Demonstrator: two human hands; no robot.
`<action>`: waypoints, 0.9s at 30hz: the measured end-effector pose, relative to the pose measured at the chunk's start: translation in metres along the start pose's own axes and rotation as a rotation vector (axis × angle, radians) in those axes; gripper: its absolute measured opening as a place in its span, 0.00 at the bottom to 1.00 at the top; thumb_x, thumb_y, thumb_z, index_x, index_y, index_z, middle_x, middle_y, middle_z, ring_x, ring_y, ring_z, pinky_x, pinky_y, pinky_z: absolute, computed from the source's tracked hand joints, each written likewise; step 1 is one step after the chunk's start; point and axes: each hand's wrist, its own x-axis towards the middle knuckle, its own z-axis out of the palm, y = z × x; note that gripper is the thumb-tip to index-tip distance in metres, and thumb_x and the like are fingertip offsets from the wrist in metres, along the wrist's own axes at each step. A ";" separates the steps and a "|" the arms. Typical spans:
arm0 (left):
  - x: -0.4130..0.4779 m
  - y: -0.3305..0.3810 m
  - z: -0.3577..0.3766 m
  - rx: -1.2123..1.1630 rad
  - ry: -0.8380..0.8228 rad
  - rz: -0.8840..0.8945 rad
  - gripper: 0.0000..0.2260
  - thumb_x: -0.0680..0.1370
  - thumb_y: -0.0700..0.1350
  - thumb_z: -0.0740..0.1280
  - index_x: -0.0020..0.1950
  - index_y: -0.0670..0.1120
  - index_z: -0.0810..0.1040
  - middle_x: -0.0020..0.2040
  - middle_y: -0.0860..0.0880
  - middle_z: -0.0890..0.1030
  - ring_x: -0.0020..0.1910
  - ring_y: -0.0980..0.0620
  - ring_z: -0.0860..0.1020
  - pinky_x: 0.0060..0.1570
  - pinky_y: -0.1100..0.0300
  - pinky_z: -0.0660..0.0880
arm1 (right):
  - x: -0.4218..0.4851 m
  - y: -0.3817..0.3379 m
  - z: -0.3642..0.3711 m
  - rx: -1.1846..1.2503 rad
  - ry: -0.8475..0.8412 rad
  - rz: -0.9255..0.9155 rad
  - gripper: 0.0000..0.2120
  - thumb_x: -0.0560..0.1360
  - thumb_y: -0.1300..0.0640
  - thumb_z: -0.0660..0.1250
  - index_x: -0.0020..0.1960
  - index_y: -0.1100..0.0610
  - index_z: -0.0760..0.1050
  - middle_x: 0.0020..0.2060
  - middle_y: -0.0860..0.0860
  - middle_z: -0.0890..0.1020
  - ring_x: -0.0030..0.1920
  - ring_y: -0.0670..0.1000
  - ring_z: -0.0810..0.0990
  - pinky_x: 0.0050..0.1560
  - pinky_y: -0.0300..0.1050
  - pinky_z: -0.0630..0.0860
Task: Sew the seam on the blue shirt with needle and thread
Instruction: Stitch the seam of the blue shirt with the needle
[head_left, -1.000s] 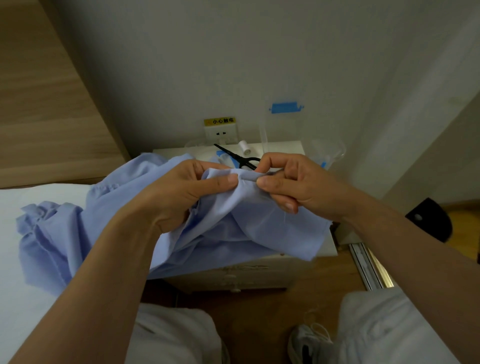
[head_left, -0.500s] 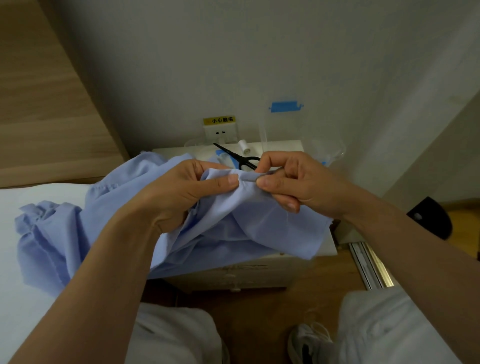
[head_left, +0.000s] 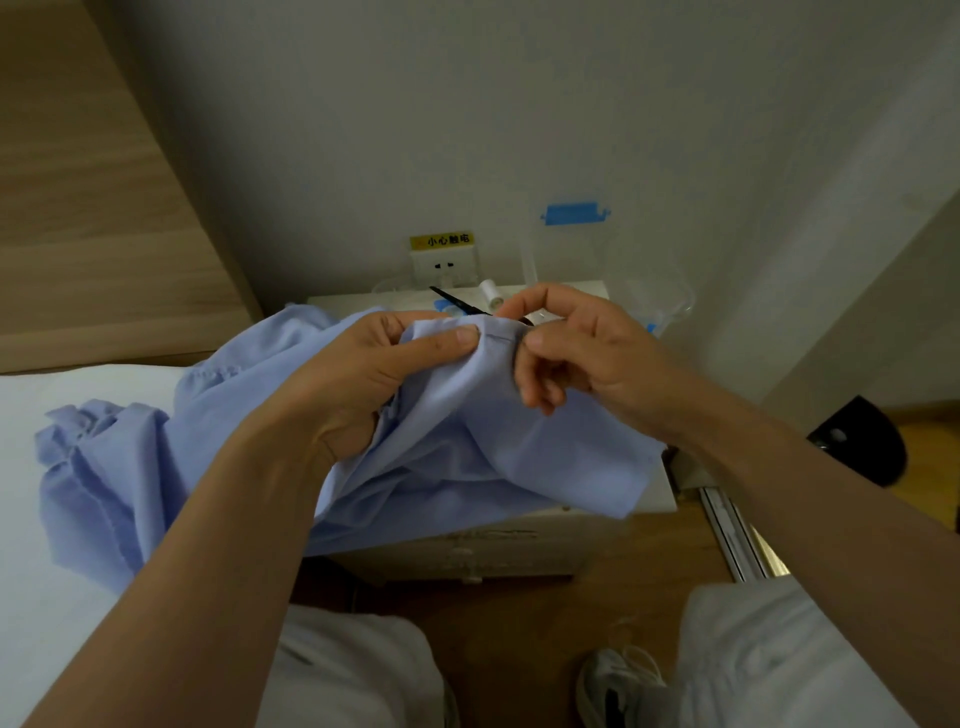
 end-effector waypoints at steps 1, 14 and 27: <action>0.001 -0.002 0.000 0.008 0.009 -0.001 0.07 0.67 0.46 0.67 0.34 0.47 0.84 0.31 0.48 0.82 0.30 0.55 0.79 0.31 0.67 0.76 | -0.001 0.001 0.000 -0.010 -0.016 -0.014 0.10 0.82 0.68 0.54 0.58 0.59 0.70 0.29 0.51 0.79 0.29 0.48 0.74 0.34 0.38 0.73; 0.009 -0.009 0.004 0.105 0.121 0.007 0.06 0.76 0.42 0.68 0.40 0.46 0.83 0.38 0.45 0.84 0.42 0.49 0.80 0.46 0.58 0.76 | 0.002 0.006 0.002 -0.287 0.132 -0.147 0.09 0.78 0.57 0.64 0.58 0.55 0.70 0.37 0.51 0.82 0.38 0.52 0.79 0.43 0.44 0.78; 0.012 -0.017 0.008 0.335 0.228 0.144 0.09 0.77 0.46 0.67 0.38 0.51 0.81 0.27 0.54 0.80 0.29 0.59 0.77 0.31 0.68 0.71 | 0.007 0.012 0.017 -0.899 0.350 -0.687 0.08 0.77 0.56 0.66 0.45 0.59 0.82 0.46 0.56 0.77 0.51 0.51 0.71 0.52 0.50 0.69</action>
